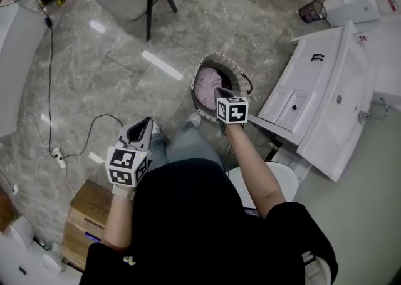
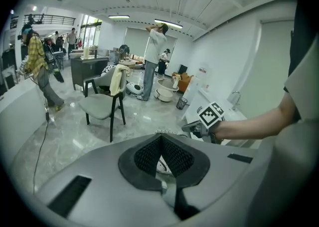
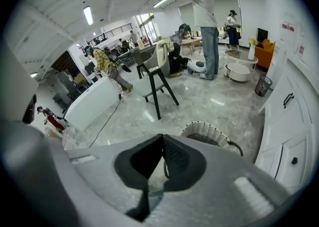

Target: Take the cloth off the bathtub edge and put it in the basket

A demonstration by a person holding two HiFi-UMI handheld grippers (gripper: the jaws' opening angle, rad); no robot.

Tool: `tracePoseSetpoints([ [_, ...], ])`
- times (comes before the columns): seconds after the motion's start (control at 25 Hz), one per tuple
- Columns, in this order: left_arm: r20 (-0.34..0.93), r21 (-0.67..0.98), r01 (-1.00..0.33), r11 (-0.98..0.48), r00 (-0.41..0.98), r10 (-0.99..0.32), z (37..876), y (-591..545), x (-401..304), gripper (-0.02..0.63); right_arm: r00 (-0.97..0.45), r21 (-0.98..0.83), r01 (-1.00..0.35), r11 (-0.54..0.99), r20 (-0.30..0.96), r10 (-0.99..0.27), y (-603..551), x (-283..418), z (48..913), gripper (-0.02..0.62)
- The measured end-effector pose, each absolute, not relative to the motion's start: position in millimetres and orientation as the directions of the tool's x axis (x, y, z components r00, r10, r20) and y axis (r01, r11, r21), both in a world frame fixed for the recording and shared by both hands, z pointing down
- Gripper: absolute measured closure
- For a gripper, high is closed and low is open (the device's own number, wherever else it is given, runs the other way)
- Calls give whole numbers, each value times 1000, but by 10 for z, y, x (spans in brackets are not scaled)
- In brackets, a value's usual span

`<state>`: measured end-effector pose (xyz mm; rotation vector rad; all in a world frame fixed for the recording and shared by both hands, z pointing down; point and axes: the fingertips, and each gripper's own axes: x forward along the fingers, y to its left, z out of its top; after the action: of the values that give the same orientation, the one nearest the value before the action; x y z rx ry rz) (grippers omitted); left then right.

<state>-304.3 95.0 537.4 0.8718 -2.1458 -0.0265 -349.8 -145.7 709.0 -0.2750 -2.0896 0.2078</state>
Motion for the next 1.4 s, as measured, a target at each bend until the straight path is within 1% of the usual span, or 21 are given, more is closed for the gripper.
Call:
tracePoseSetpoints([
  [0.28,605,324,-632,704,-434,-668,5105,792,-3155,594,-588,-282,176,943,738,330,-1139,-3396,6077,598],
  [0.64,496,330,-699,634,-443,-746,4564,666,-3243,594,-729,-303,234,924,574,373,-871,-3224,4876,598],
  [1.08,375,227,-787,573,-473,-797,3657,591,-3370,594,-838,-258,312,915,380,392,-746,-3106,3696,598],
  [1.4,289,152,-813,563,-508,-812,3172,639,-3449,594,-870,-224,356,907,275,410,-717,-3108,3160,598],
])
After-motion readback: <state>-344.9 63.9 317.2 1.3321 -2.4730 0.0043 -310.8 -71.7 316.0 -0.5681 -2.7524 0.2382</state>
